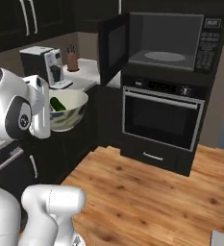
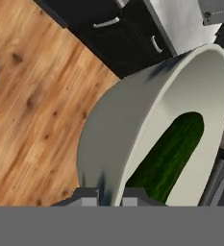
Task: Pick the cucumber from the sink and place it in the bowl. Then pick the bowl and place it in the microwave. Then close the microwave door and press the start button.
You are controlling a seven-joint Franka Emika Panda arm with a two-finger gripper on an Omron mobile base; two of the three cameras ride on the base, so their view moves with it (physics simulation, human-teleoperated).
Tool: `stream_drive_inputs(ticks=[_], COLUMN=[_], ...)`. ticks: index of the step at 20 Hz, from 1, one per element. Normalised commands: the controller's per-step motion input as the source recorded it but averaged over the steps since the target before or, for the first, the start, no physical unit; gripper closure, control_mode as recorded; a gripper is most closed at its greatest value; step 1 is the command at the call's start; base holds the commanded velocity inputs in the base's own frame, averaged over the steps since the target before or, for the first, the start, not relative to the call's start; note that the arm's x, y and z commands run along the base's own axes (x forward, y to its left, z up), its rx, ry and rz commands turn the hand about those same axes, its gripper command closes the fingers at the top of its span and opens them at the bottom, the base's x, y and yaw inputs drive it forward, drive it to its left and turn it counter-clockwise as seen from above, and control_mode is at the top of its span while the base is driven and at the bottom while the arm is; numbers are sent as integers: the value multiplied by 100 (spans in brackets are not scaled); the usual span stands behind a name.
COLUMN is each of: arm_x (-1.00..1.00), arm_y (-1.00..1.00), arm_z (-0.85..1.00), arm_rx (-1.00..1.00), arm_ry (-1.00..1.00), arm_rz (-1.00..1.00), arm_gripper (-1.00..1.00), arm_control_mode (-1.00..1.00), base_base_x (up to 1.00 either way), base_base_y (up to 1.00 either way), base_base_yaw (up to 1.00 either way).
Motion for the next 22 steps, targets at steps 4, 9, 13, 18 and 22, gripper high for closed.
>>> stream_drive_inputs(ticks=[4, 9, 13, 18, 22], arm_x=[0, 0, 0, 0, 0], arm_y=[0, 0, 0, 0, 0], arm_z=[0, 0, 0, 0, 0], arm_rx=[0, 0, 0, 0, 0], arm_ry=[0, 0, 0, 0, 0], arm_rz=[0, 0, 0, 0, 0], arm_gripper=[100, 100, 100, 100, 100], arm_control_mode=[100, 100, 100, 100, 100], base_base_x=[0, 25, 97, 99, 94], base_base_y=[-14, -15, -2, -29, -47], base_base_yaw=[-56, -39, -17, -2, 1])
